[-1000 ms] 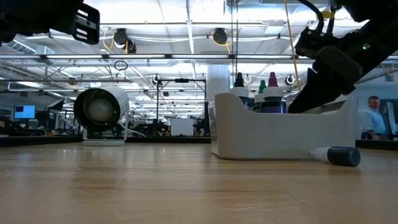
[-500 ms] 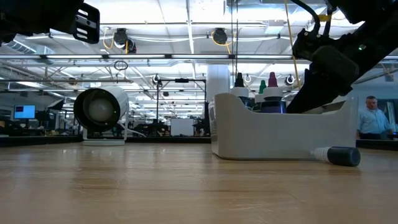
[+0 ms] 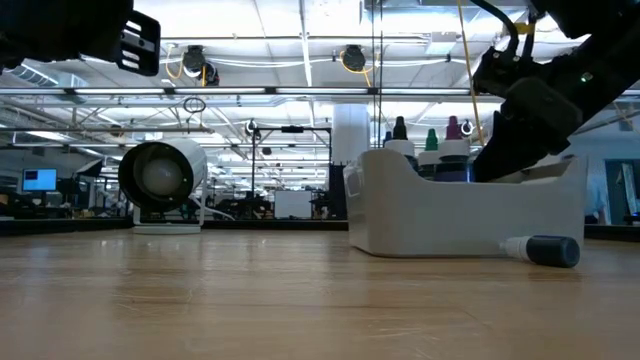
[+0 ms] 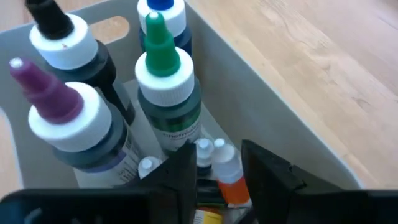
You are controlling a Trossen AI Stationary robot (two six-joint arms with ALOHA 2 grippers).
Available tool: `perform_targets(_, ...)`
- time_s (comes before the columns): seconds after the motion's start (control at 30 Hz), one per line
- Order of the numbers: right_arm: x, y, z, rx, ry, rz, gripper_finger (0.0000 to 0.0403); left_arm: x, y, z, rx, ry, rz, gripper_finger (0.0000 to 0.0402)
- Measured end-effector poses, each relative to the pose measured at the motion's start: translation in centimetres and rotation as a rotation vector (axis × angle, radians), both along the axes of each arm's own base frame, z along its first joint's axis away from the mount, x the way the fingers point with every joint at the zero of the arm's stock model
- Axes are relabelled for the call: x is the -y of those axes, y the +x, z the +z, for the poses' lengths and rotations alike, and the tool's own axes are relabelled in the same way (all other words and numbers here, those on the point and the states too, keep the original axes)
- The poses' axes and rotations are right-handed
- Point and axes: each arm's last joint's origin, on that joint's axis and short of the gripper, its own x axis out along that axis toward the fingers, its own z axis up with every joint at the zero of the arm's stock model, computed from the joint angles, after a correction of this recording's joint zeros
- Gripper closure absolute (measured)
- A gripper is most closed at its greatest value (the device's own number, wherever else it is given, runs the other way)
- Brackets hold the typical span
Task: Pick & Place food coloring
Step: Put the small blue food coloring bottle into the gray bin
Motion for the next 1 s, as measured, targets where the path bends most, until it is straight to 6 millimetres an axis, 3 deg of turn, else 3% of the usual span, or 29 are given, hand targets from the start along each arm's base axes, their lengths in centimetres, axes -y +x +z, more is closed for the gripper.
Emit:
perform_targets(0.17,0.0,-0.2,0.7,0.009,0.001,0.049,0.0266,0.0,0.0,-0.1,-0.06,-0.097,0.021,0.0339)
perform_targets(0.3,-0.5,-0.7,1.9,0.046,0.007,0.124,0.0265,-0.4,0.2,-0.1,-0.082,-0.168,0.178,0.0339)
perform_targets(0.5,-2.3,-2.1,3.4,0.123,-0.059,0.217,0.028,-0.4,0.9,0.9,-0.082,-0.211,0.275,0.0339)
perform_targets(0.8,-9.0,-2.9,4.2,0.319,-0.018,0.507,0.0288,0.0,1.2,1.7,-0.069,-0.233,0.267,0.0339)
perform_targets(1.0,-15.3,0.2,2.8,0.171,0.016,0.603,0.0289,0.7,0.8,1.4,-0.075,-0.145,0.228,0.0339)
